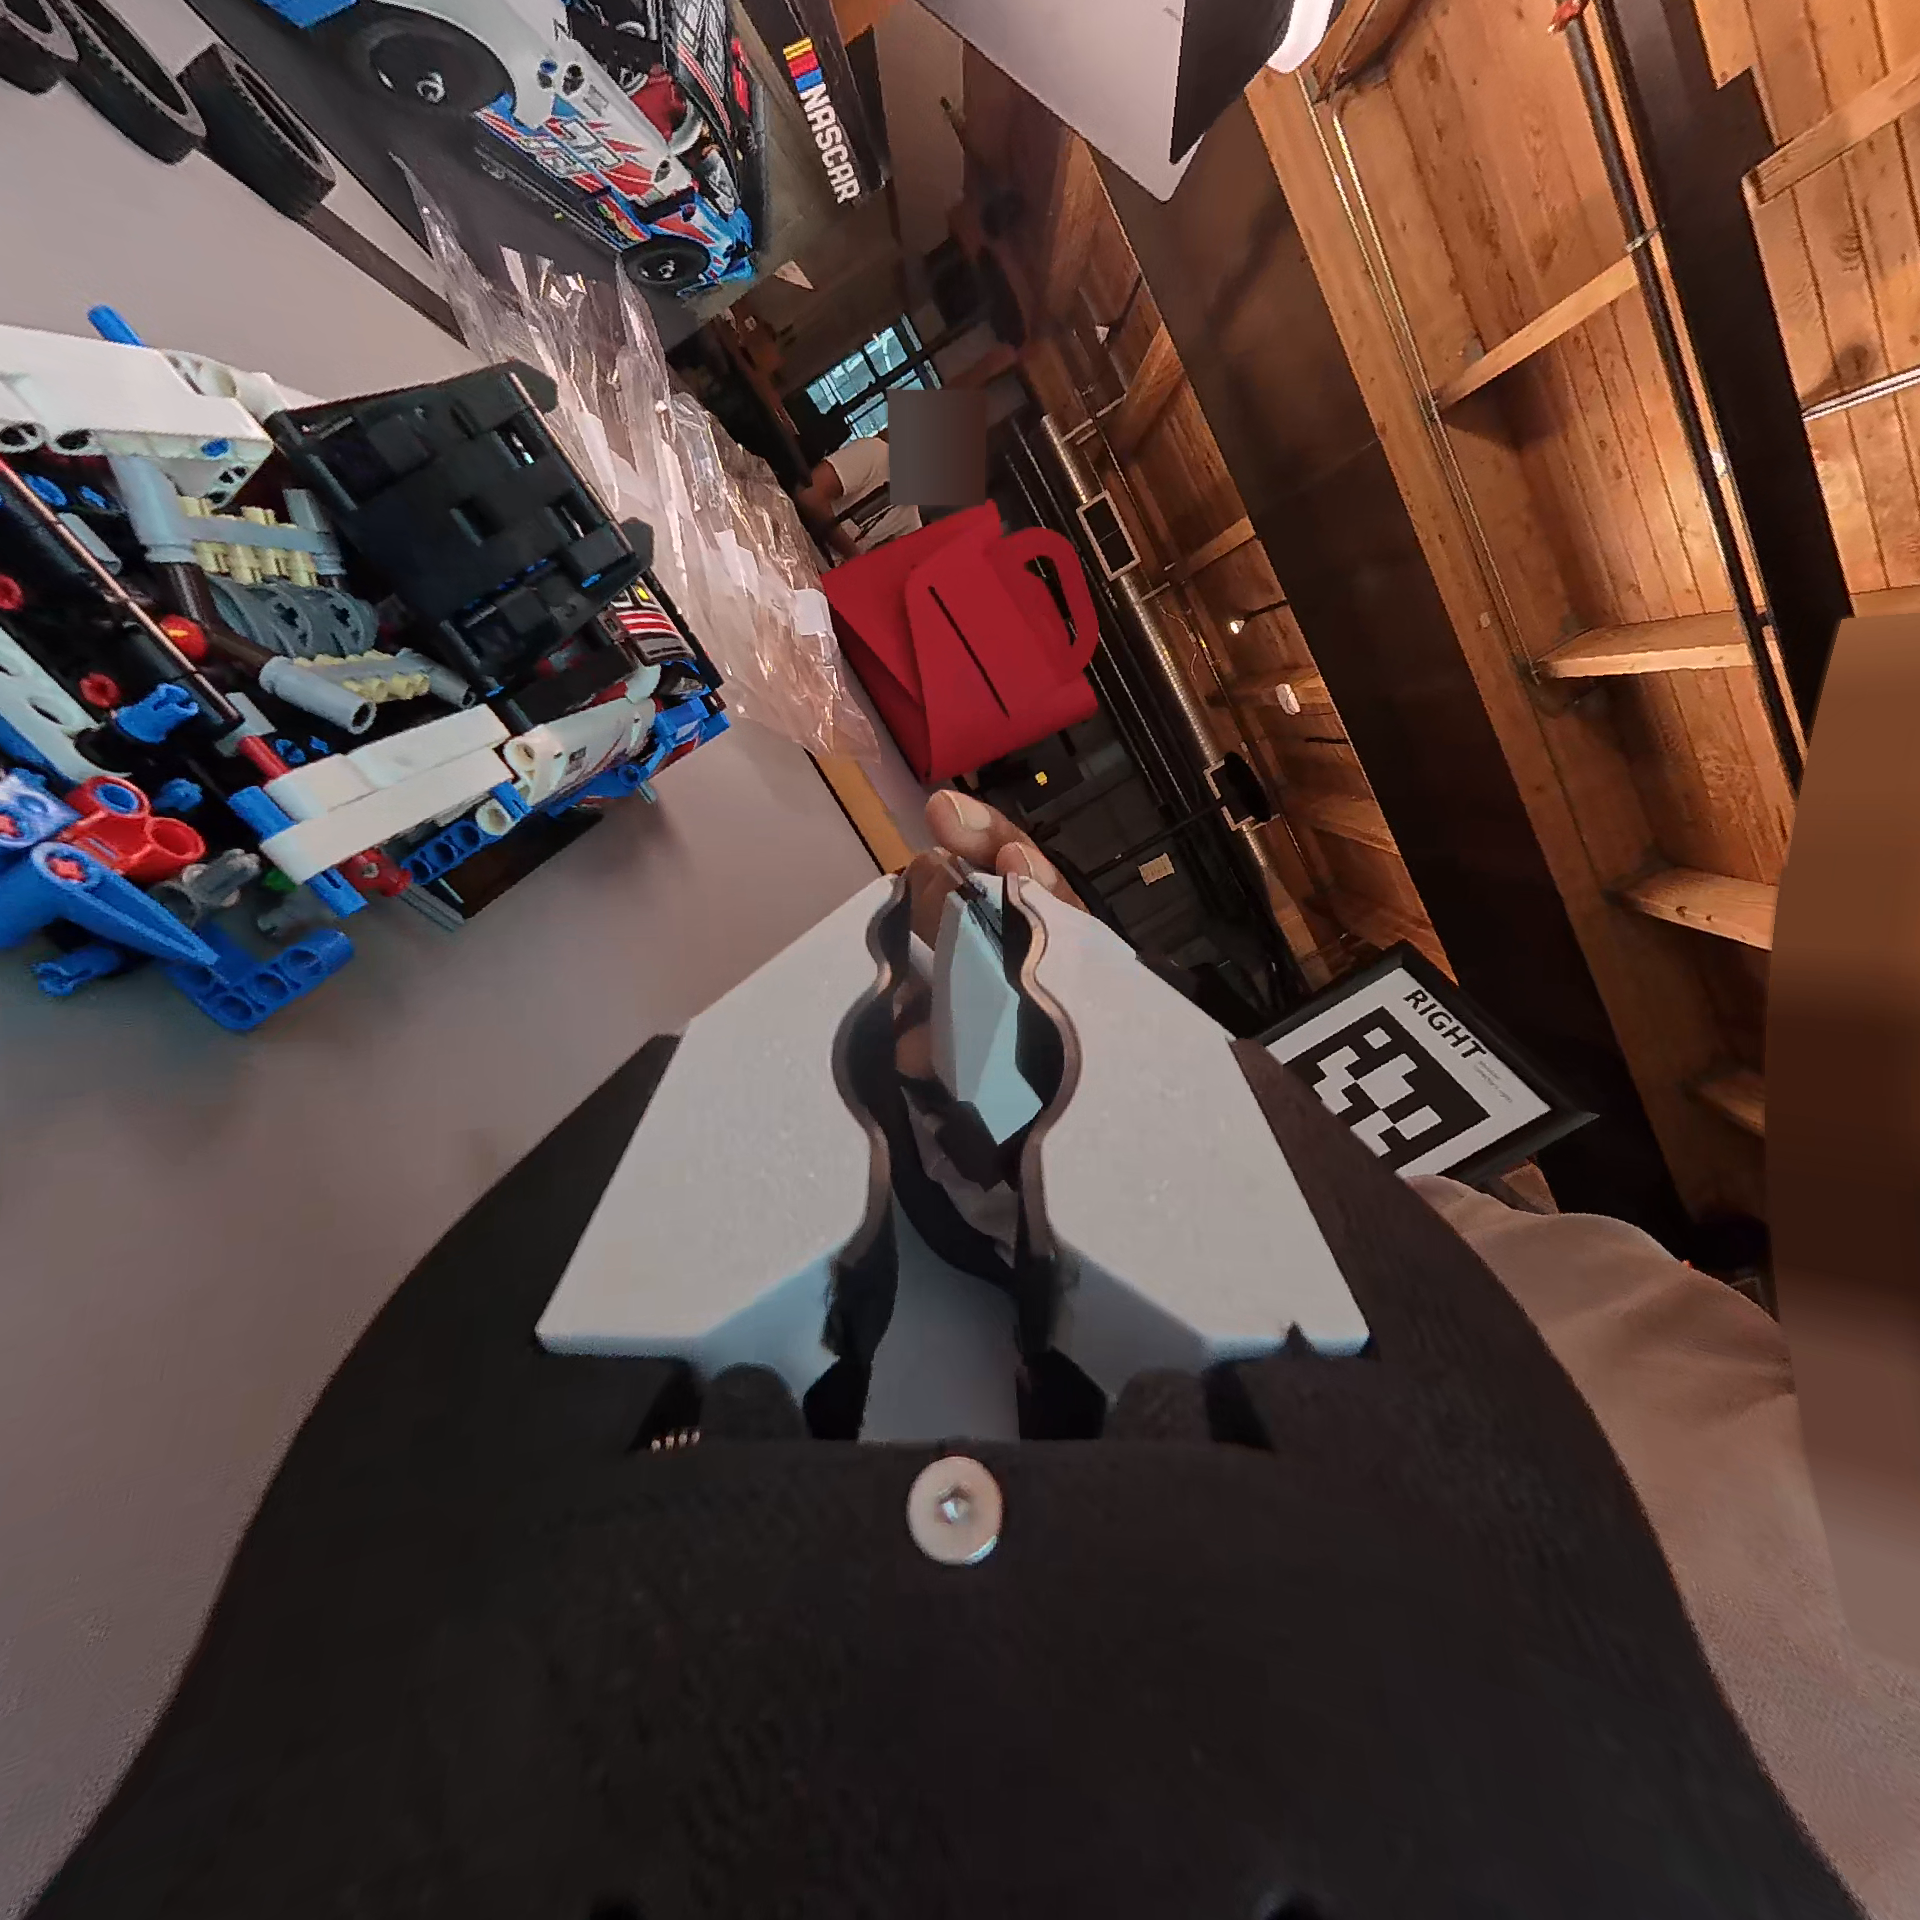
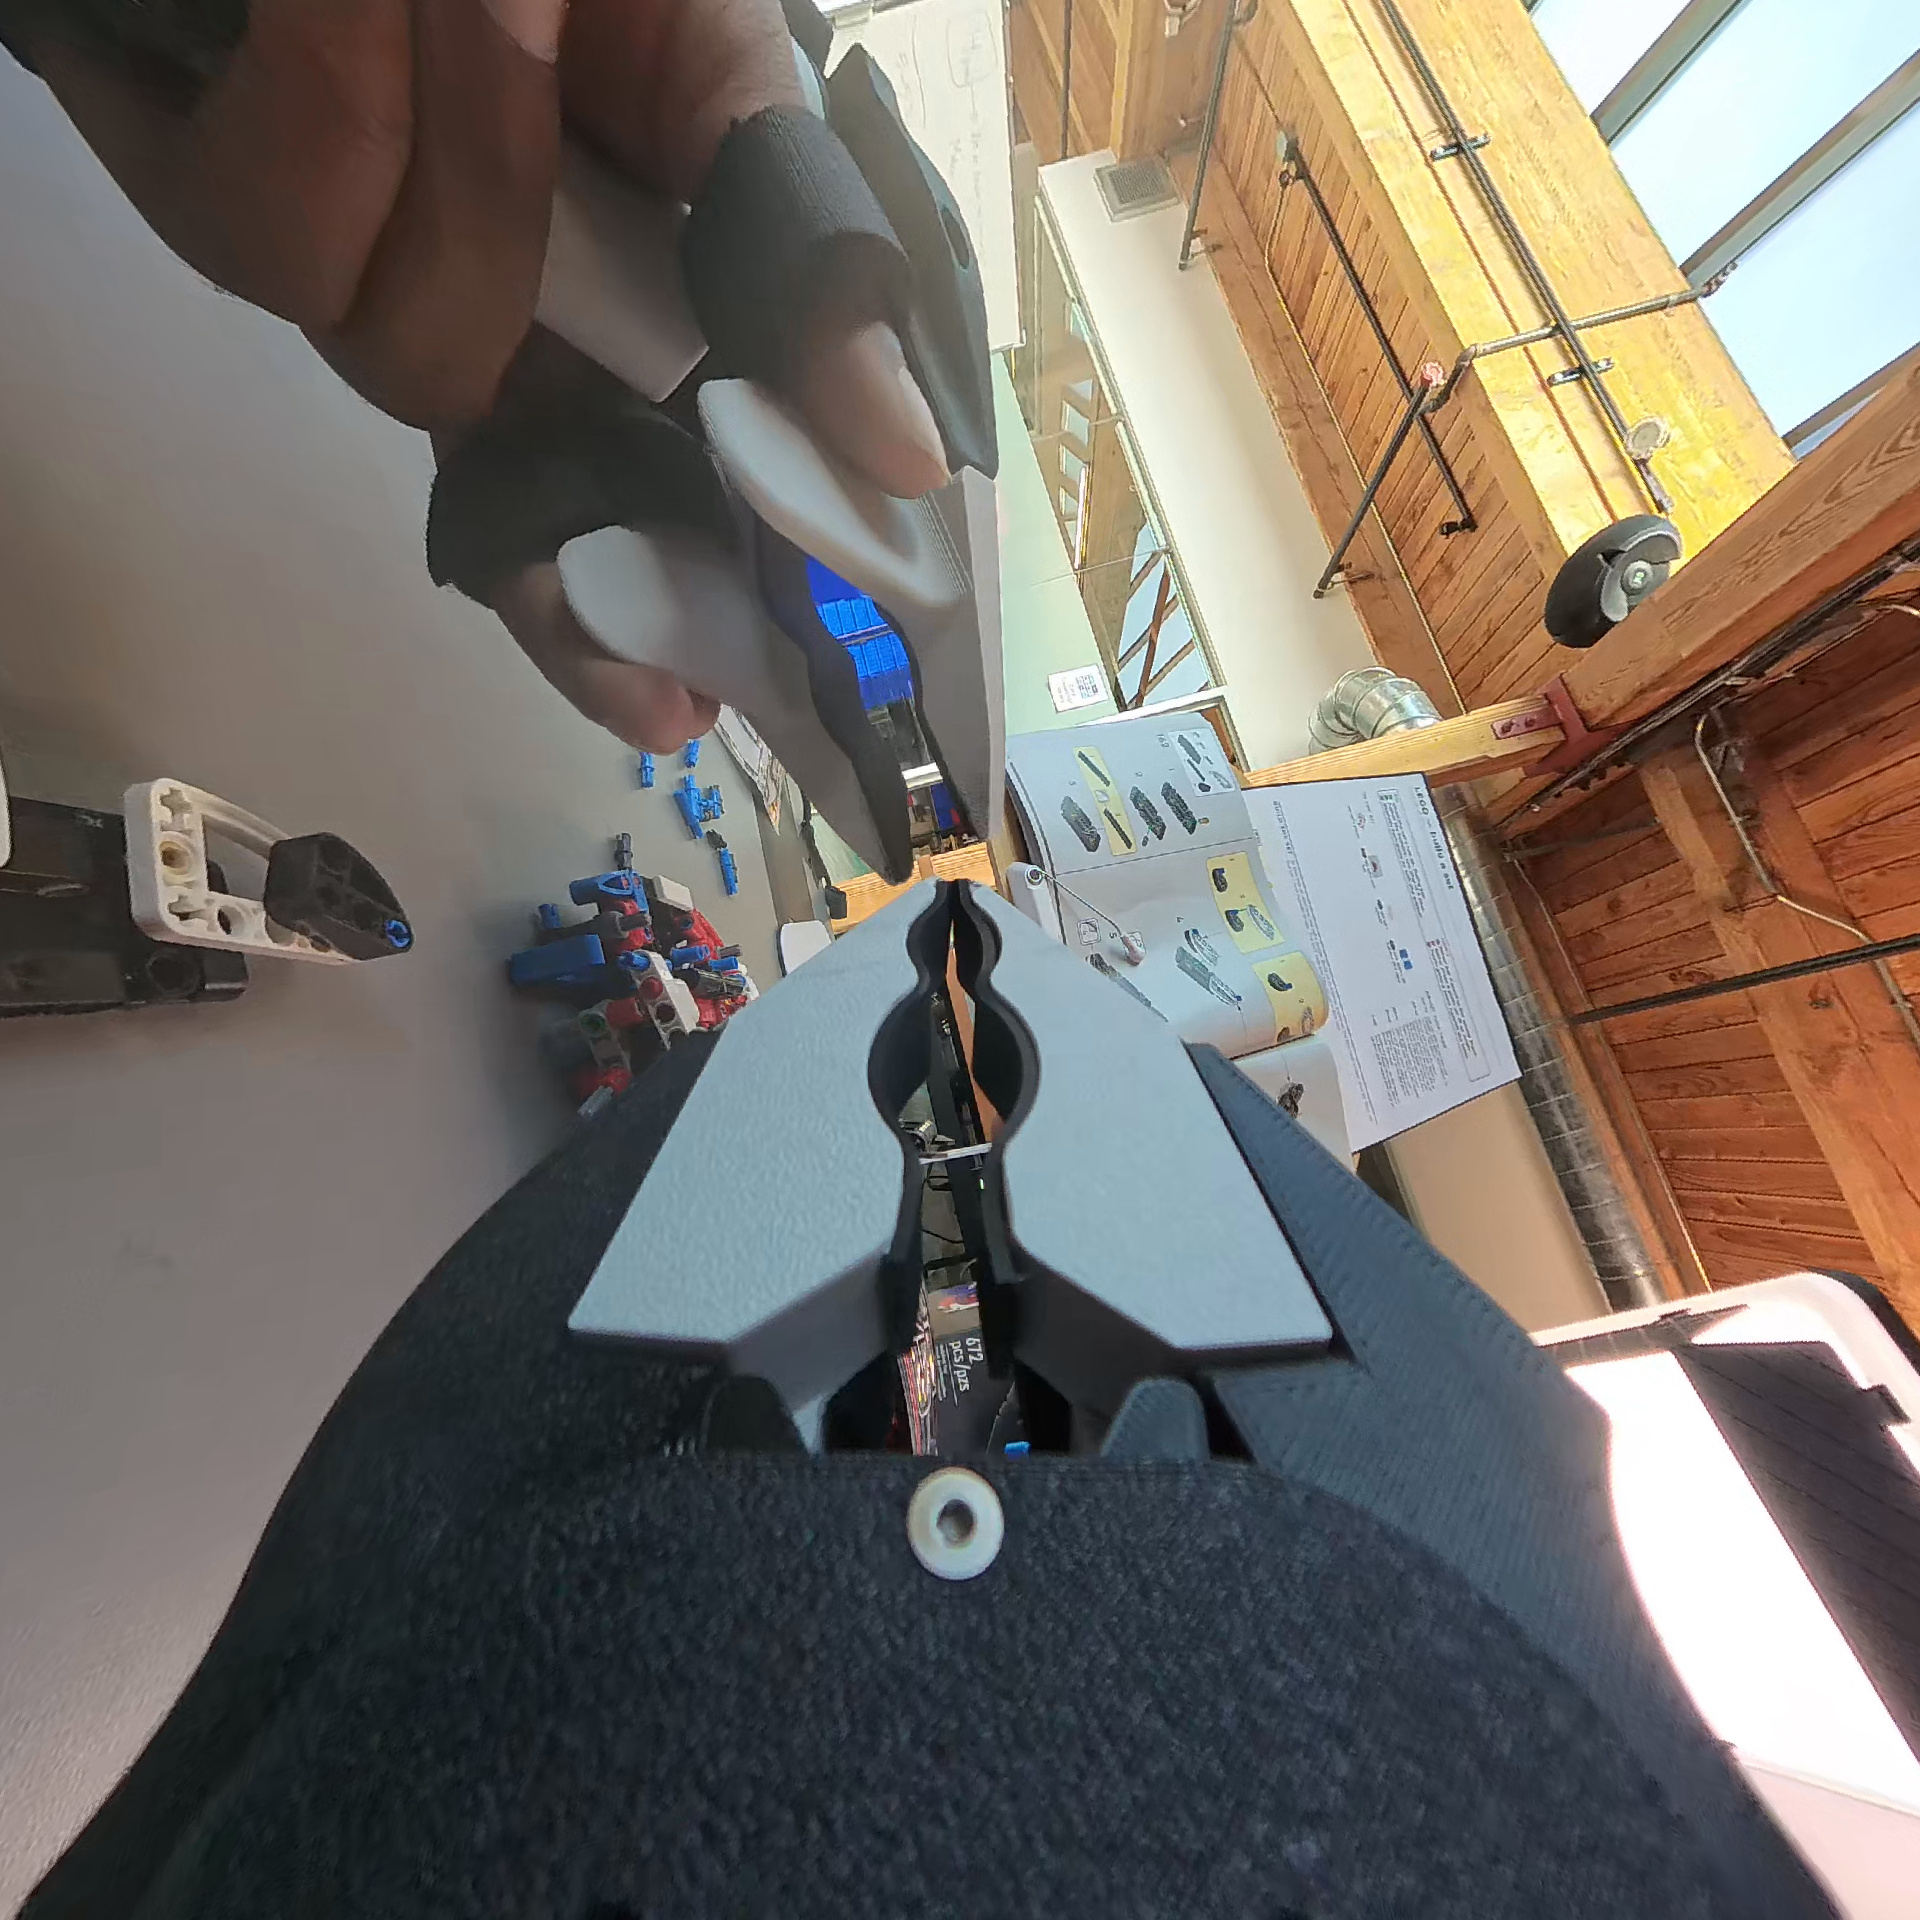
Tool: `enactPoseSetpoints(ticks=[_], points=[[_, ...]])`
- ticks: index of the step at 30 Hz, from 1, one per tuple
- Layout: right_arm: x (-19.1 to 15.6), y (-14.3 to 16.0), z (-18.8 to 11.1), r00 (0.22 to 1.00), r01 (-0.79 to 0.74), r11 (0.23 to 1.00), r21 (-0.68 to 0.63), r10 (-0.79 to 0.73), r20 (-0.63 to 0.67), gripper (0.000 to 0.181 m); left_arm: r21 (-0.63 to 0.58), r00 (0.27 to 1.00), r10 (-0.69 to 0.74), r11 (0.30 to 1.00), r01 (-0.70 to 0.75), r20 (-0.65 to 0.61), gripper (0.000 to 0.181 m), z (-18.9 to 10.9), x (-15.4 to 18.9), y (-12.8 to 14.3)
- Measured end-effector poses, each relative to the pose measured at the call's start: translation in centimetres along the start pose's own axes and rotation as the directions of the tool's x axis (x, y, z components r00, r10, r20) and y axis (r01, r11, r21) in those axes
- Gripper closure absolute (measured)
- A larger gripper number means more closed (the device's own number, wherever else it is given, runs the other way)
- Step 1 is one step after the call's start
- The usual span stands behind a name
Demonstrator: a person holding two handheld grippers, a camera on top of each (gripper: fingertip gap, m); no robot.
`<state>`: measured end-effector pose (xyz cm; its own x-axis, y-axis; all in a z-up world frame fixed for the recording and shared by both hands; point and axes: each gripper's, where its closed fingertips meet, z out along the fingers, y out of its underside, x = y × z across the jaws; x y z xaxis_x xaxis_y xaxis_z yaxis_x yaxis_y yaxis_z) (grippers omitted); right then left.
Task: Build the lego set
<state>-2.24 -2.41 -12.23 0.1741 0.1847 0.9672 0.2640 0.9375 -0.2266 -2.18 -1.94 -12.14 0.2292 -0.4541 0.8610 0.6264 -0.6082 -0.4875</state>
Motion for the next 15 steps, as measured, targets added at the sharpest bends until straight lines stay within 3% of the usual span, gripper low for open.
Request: enactPoseSetpoints(ticks=[15], points=[[-0.74,-0.22,0.24,0.999,0.038,0.999,-0.002,-0.038,0.021,0.181,0.006,1.000,-0.025,1.000,0.025,0.016,0.181,0.10,-0.42,0.22]])
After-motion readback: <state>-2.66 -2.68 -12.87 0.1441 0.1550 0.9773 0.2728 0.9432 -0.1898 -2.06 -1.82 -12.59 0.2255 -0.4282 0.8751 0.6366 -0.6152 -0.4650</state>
